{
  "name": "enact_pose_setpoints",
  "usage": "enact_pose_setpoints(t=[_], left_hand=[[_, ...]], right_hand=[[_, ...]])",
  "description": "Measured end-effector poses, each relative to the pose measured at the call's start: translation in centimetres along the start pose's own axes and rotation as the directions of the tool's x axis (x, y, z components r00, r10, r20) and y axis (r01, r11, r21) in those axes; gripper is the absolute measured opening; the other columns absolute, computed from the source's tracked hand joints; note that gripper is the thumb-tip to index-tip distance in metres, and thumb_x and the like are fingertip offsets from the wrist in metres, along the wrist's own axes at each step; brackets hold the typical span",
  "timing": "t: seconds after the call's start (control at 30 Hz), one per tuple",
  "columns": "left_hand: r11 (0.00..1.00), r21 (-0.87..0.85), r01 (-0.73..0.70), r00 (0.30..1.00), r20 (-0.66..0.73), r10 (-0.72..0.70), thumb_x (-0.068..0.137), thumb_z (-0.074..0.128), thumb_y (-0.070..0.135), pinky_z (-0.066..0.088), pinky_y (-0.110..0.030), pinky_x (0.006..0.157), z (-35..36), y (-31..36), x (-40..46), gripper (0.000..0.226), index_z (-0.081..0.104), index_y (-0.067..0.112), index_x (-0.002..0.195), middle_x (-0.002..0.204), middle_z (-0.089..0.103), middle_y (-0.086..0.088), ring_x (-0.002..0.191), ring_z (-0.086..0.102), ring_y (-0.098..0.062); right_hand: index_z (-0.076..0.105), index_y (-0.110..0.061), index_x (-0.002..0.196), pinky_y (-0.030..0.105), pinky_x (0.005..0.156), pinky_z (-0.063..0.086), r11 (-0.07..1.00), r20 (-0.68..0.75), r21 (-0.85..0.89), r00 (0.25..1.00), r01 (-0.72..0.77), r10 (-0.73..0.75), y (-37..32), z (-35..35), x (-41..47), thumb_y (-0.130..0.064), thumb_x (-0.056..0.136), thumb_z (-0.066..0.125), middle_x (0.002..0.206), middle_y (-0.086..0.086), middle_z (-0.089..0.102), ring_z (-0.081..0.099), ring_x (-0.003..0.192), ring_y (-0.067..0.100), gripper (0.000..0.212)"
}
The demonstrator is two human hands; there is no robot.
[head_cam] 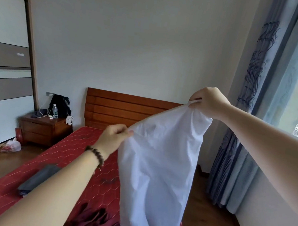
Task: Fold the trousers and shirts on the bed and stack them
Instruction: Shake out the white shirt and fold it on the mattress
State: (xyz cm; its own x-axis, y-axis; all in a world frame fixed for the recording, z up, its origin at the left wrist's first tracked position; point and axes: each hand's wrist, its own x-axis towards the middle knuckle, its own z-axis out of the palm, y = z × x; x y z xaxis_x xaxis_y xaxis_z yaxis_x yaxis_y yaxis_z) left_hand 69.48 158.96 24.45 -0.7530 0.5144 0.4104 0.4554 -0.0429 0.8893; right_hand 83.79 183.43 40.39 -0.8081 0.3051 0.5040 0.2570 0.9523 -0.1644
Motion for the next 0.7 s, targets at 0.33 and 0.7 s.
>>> enact_pose_setpoints(t=[0.33,0.7], left_hand=[[0.970,0.240,0.043,0.974,0.206,-0.094,0.085,0.070,0.040,0.025,-0.024,0.047,4.0,-4.2,-3.5,0.058,0.035,0.021,0.043,0.042,0.026,0.010,0.041,0.023,-0.010],[0.968,0.217,0.129,0.944,0.273,-0.187,0.080,0.075,0.037,0.052,-0.020,0.056,8.4,-4.9,-6.1,0.025,0.071,0.022,0.059,0.060,0.069,0.009,0.057,0.066,-0.006]], right_hand=[[0.075,-0.022,0.095,0.040,0.083,0.054,0.993,0.031,0.085,0.996,0.076,-0.079,-1.6,1.3,-0.3,-0.017,0.082,0.069,0.097,0.002,0.072,0.064,0.093,0.023,0.015],[0.076,-0.021,0.095,0.041,0.082,0.055,0.994,0.036,0.065,0.995,0.092,-0.094,-2.0,1.0,-0.9,-0.013,0.082,0.067,0.096,0.003,0.072,0.064,0.092,0.025,0.017]])
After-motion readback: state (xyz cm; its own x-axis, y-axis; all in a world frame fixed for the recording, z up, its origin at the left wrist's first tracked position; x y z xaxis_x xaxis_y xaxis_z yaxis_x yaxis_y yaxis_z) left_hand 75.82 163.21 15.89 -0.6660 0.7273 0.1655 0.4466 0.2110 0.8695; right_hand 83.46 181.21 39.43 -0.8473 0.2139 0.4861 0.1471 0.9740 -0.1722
